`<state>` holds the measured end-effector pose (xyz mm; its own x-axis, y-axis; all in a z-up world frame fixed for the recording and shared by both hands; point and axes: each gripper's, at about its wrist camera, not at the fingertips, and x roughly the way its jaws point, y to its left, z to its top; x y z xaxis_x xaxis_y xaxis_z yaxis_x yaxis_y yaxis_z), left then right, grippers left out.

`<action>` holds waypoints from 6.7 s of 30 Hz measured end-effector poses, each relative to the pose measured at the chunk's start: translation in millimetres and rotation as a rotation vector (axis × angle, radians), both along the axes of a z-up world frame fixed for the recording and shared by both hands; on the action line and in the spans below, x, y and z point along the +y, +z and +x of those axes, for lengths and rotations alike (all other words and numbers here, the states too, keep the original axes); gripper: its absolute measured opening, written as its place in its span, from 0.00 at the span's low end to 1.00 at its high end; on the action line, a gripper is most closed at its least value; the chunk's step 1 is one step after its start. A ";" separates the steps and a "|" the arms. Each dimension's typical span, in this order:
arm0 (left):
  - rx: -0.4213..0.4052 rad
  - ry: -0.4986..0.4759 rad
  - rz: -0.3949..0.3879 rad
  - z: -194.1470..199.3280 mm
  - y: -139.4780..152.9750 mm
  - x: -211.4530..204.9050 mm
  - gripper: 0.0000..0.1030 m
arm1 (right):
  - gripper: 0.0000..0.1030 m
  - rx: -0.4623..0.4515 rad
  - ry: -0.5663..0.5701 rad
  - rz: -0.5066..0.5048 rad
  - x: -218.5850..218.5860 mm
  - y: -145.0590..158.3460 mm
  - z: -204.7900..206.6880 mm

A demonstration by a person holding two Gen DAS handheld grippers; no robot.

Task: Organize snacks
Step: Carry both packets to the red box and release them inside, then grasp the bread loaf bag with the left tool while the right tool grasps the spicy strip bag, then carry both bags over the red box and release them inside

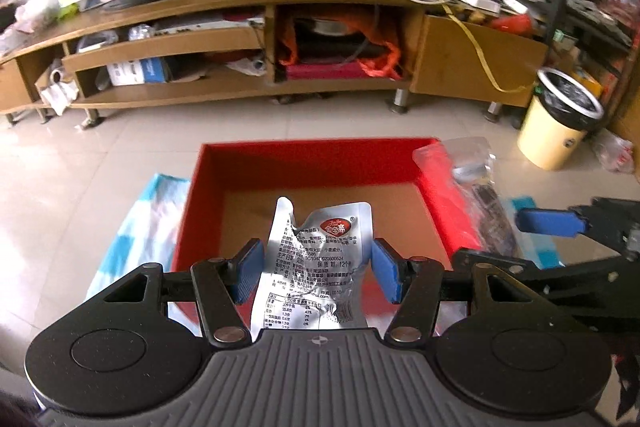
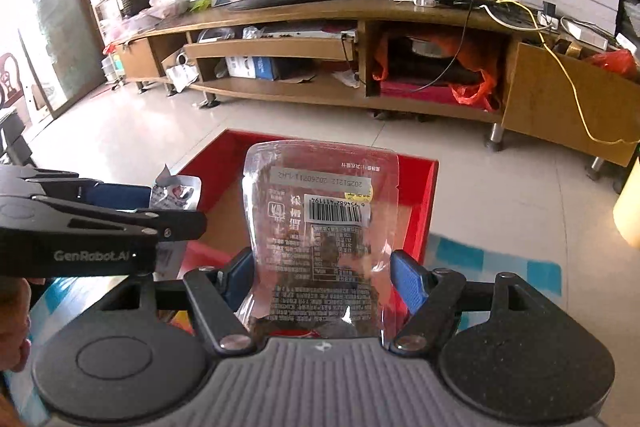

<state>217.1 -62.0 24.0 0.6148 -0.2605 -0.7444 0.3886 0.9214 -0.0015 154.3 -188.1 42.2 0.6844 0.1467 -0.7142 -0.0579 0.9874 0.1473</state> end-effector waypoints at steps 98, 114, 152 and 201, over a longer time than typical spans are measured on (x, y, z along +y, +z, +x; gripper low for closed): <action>0.249 0.087 0.008 -141.2 -19.9 94.7 0.65 | 0.84 0.381 -0.215 -0.067 -26.4 -79.8 -103.3; 0.275 -0.054 0.183 -195.7 -82.1 62.6 0.76 | 0.90 0.391 -0.064 -0.133 0.6 -79.3 -155.4; 0.309 -0.092 0.075 -207.5 -71.4 50.6 0.63 | 0.43 0.324 -0.047 -0.003 -0.2 -30.2 -220.4; 0.149 0.150 -0.016 22.2 -33.2 -5.5 0.62 | 0.43 0.125 -0.074 0.016 -9.2 -7.6 34.1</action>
